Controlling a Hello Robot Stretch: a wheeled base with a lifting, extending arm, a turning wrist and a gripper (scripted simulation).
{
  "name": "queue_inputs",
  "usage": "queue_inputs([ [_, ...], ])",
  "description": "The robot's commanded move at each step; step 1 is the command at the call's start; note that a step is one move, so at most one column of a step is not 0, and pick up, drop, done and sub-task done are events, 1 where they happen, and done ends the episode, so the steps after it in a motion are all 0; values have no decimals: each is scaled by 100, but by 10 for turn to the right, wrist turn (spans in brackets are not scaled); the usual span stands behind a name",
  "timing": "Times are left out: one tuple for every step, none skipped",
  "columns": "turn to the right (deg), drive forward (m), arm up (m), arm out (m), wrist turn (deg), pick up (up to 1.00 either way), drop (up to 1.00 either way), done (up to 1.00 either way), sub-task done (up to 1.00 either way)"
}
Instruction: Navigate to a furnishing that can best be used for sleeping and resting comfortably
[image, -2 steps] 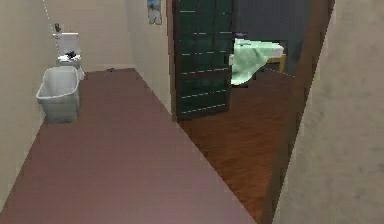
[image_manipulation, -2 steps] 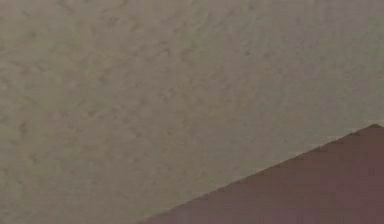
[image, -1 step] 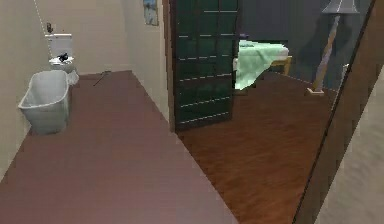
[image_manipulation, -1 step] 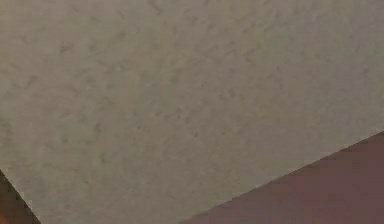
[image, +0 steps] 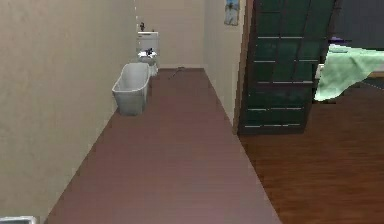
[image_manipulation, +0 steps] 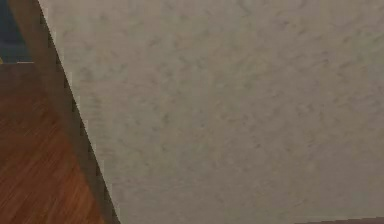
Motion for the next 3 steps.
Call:
queue_inputs([
  [0,75,0,0,0,0,0,0,0],
  [450,0,0,0,0,0,0,0,0],
  [30,0,0,0,0,0,0,0,0],
])
